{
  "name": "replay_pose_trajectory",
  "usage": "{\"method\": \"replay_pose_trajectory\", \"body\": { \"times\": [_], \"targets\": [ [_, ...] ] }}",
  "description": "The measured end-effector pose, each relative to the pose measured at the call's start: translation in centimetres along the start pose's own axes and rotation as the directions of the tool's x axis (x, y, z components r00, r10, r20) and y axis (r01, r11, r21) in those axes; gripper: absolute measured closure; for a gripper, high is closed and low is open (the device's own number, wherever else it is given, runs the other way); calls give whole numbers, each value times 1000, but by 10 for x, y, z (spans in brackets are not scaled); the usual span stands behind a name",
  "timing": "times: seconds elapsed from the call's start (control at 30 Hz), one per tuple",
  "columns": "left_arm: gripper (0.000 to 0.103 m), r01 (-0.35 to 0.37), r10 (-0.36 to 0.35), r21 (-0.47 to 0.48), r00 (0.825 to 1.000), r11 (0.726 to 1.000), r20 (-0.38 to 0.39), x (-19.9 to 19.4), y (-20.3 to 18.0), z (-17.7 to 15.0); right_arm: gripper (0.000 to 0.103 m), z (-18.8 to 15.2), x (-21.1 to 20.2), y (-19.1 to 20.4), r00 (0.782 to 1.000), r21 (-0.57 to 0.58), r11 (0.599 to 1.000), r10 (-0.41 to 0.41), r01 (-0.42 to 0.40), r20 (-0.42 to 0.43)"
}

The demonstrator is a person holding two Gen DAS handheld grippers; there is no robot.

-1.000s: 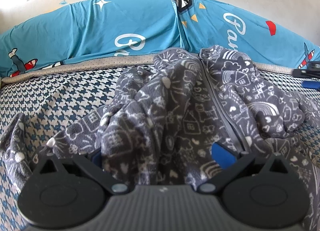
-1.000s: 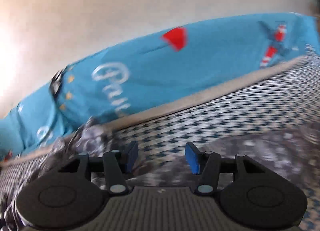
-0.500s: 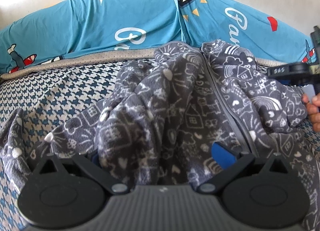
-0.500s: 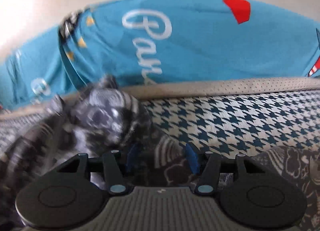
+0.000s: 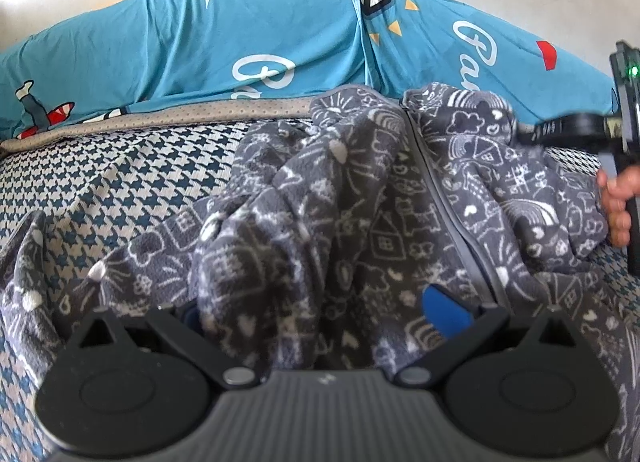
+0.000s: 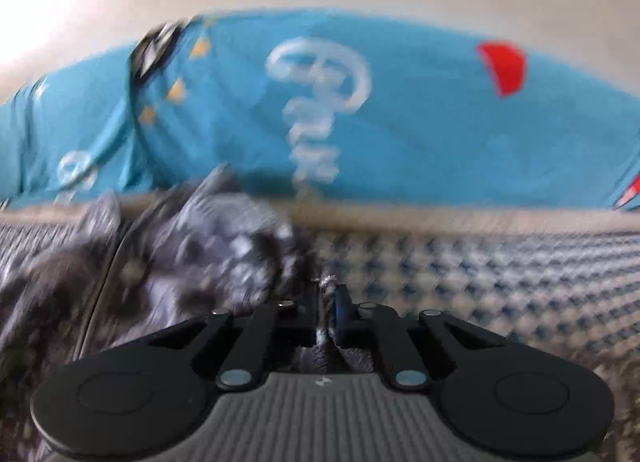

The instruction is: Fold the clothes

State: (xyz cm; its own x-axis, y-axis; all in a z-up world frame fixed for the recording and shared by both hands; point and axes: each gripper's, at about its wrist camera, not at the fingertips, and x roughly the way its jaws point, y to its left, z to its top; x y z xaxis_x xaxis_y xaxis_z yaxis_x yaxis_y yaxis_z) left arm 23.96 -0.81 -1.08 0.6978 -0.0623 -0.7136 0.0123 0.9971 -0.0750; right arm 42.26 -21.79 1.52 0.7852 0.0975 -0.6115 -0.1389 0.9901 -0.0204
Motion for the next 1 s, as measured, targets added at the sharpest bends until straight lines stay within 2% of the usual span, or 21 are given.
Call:
{"method": "replay_pose_trajectory", "body": {
  "times": [0.13, 0.17, 0.2, 0.27, 0.33, 0.47, 0.57, 0.7, 0.8, 0.87, 1.0],
  "targets": [
    [0, 17, -17, -8, 1000, 1000, 19, -3, 1, 2, 94, 16, -8, -1, 983, 32, 994, -109, 105, 146],
    [0, 22, -22, -9, 1000, 1000, 21, -4, 1, 2, 94, 18, -5, 3, 979, 20, 991, -137, 135, 154],
    [0, 27, -27, -9, 999, 1000, 23, -5, 1, 3, 94, 19, 3, 5, 979, 13, 987, -159, 159, 130],
    [0, 37, -36, -13, 999, 999, 23, -7, 3, 4, 93, 16, 22, 5, 979, 22, 979, -201, 201, 18],
    [0, 46, -46, -18, 999, 999, 23, -9, 5, 7, 93, 12, 35, 4, 969, 36, 971, -235, 238, -78],
    [0, 80, -78, -59, 996, 995, 34, -14, 14, 16, 75, 20, 11, -3, 972, 113, 966, -231, 234, -40],
    [0, 102, -98, -88, 994, 991, 50, -18, 22, 23, 65, 26, -7, -8, 973, 170, 959, -229, 228, -12],
    [0, 119, -110, -59, 985, 991, 133, -36, 26, 32, 63, 33, -31, -13, 974, 240, 947, -224, 211, 26],
    [0, 103, -89, -70, 979, 992, 181, -43, 36, 47, 60, 31, -53, 2, 986, 264, 952, -166, 151, 34],
    [0, 90, -72, -98, 983, 991, 171, -38, 46, 57, 55, 27, -64, 12, 993, 276, 956, -116, 104, 27],
    [0, 53, -35, -140, 991, 989, 126, -13, 69, 74, 52, 8, -87, 39, 999, 289, 956, -48, 42, 14]
  ]
}}
